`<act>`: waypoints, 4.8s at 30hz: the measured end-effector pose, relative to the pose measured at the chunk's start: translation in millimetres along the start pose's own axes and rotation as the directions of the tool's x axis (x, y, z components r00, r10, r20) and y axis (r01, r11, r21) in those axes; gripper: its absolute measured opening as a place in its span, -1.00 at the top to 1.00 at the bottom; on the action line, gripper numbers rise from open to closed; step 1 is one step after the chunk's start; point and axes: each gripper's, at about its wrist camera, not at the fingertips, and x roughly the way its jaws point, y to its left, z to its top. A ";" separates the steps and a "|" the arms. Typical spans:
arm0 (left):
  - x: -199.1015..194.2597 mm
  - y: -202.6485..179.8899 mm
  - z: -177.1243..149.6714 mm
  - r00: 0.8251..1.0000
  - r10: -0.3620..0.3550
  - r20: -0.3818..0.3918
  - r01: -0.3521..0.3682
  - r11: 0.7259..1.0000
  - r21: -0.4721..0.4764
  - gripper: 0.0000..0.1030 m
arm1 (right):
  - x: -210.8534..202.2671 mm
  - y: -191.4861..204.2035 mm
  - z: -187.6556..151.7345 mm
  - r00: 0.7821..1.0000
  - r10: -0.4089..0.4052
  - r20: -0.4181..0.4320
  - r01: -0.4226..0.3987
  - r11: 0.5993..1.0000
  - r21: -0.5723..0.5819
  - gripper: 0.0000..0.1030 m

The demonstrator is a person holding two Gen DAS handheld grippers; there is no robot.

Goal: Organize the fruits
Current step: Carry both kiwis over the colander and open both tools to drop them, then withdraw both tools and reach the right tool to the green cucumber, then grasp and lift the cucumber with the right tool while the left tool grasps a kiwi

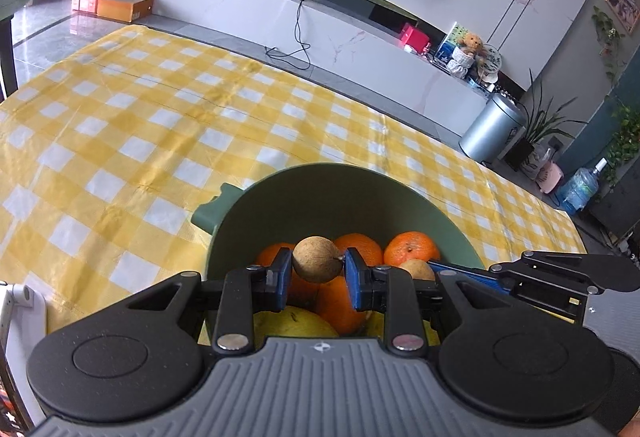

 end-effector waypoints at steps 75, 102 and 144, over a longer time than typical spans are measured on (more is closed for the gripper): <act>-46.1 -145.0 -116.6 0.975 -0.054 -0.218 0.149 0.882 0.447 -0.36 | -125.6 -31.5 -162.8 0.988 0.012 -0.156 -0.031 0.992 -0.122 -0.52; -29.2 -137.2 -124.8 0.961 0.003 -0.276 0.116 0.903 0.415 -0.36 | -77.8 -56.8 -162.8 0.951 0.230 -0.206 -0.265 0.951 -0.160 0.03; 75.5 -200.5 -100.0 0.994 0.024 -0.110 0.033 0.874 0.484 0.39 | -111.4 -186.4 -179.2 0.997 -0.076 -0.005 0.067 0.842 0.535 0.28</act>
